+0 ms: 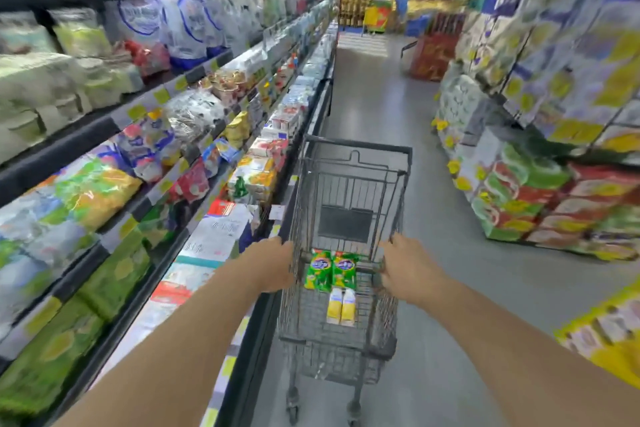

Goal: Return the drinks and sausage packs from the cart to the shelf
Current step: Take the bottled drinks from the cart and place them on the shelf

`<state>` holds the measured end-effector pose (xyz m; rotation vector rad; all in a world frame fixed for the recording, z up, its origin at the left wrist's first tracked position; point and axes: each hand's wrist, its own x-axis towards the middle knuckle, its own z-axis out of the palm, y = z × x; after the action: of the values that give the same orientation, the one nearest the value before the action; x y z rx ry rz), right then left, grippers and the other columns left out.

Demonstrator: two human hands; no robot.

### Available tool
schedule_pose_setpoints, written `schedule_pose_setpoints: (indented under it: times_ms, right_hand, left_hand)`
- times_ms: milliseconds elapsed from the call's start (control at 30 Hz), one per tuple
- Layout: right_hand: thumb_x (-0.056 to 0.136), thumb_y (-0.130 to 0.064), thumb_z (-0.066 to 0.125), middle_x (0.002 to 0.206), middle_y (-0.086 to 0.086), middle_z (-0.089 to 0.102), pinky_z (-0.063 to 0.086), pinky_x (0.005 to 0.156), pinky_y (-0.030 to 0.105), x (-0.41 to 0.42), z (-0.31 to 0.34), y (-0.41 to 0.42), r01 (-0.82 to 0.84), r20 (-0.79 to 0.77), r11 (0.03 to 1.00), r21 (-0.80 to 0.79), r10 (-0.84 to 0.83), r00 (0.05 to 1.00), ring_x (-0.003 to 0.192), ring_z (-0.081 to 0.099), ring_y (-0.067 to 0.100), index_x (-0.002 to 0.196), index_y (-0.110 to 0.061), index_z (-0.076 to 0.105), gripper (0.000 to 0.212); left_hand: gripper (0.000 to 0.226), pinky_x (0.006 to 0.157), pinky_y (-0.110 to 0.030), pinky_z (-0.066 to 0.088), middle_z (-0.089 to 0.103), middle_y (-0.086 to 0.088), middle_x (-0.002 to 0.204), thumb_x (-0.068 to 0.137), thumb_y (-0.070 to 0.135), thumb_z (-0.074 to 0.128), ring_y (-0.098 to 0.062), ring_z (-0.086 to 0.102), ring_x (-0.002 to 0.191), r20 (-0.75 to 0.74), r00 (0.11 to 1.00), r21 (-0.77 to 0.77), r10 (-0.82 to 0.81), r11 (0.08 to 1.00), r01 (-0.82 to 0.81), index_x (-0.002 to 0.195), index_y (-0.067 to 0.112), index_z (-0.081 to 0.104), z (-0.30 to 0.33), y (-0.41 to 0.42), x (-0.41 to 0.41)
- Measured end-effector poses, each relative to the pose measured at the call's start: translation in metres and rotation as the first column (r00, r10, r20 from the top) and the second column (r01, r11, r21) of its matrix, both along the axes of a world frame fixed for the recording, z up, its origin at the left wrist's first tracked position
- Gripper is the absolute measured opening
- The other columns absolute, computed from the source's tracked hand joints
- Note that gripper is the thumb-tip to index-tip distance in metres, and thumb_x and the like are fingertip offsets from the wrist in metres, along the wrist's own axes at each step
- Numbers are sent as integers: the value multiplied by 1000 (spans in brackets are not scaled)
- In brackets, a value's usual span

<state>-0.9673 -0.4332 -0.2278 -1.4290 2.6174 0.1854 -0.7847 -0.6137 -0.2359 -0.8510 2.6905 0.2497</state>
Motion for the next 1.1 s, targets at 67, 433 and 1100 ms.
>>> schedule_pose_setpoints:
  times_ms: [67,433,1100]
  right_hand:
    - [89,-28,57,130,12,49,42,101,41,-12,-9,-13,31,23,999,12,-31,999,124,49,33,132,-11,48,47]
    - [93,-17,52,142,10,41,36,113,40,-103,-97,-46,87,139,994,71,-96,986,135,40,29,143,-11,40,52]
    - [92,-16,50,125,14,61,47,97,38,-210,-396,-174,145,442,955,259,-250,862,118,59,32,121,-10,60,31]
  left_hand:
    - [62,102,-44,41,46,-16,139,92,40,55,-35,46,128,-1,999,10,-40,999,40,143,9,38,-7,-18,-26]
    - [60,103,-46,43,49,-14,135,89,43,56,-33,48,125,121,975,136,-188,976,171,137,11,43,-93,-42,-155]
    - [64,100,-39,45,50,-12,137,92,51,55,-30,47,127,387,922,376,2,913,-160,138,9,42,-393,-116,-285]
